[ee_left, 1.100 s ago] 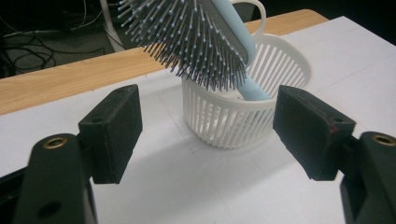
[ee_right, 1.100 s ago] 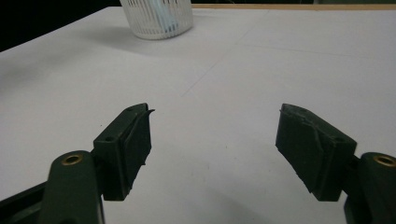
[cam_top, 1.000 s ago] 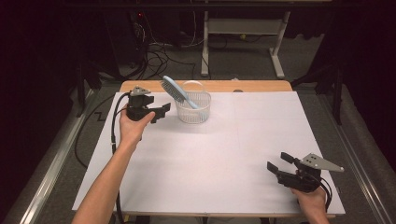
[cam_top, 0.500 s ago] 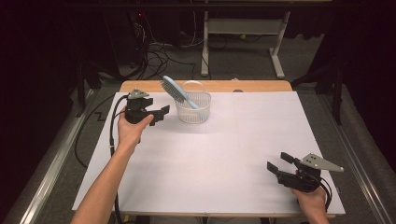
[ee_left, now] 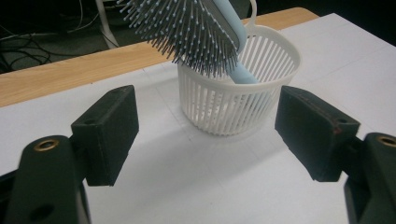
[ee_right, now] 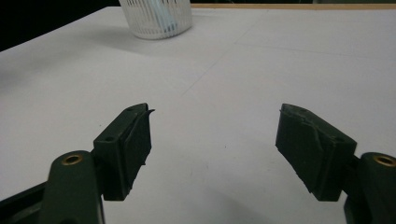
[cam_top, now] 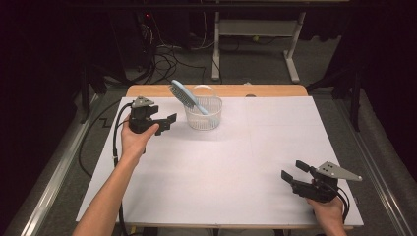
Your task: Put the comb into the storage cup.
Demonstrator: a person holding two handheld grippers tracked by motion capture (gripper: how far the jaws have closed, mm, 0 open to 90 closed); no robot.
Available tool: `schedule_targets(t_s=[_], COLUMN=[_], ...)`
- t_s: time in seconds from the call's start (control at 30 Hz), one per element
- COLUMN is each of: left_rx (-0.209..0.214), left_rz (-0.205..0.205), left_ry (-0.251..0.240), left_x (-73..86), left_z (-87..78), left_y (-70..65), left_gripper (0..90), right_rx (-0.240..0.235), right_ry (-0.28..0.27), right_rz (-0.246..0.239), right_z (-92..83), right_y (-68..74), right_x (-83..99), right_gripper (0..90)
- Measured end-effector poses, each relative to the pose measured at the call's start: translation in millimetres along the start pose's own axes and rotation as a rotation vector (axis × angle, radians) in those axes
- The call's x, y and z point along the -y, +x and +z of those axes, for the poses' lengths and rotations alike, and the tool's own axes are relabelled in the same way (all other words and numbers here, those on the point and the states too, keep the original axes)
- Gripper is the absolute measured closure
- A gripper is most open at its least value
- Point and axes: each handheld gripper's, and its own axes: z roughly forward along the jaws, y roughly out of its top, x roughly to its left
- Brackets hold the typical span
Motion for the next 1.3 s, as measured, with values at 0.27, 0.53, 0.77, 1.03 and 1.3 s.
schedule_targets(t_s=[0.27,0.53,0.77,1.03,1.3], left_rx=[0.002,0.0,0.003,0.003,0.005], left_rz=[0.012,0.027,0.029,0.026,0.029], left_ry=[-0.003,-0.01,-0.007,-0.014,-0.017], left_x=[4.5,7.8,11.1,15.5,18.0], left_z=[-4.5,-8.8,-10.3,-11.8,-14.9], left_y=[-1.7,-4.2,-4.6,-4.1,-4.2], left_gripper=[22.6,22.6,22.6,22.7,22.6], right_rx=[0.001,0.002,0.003,0.003,0.004], right_ry=[0.001,0.001,0.001,0.002,0.001], right_rz=[0.001,0.001,0.0,0.0,0.003], right_z=[0.2,0.1,0.2,0.3,0.0], right_y=[-0.1,-0.1,0.2,0.3,0.0], right_x=[0.1,0.1,0.0,0.0,0.1], right_gripper=[27.4,27.4,27.4,27.4,27.4])
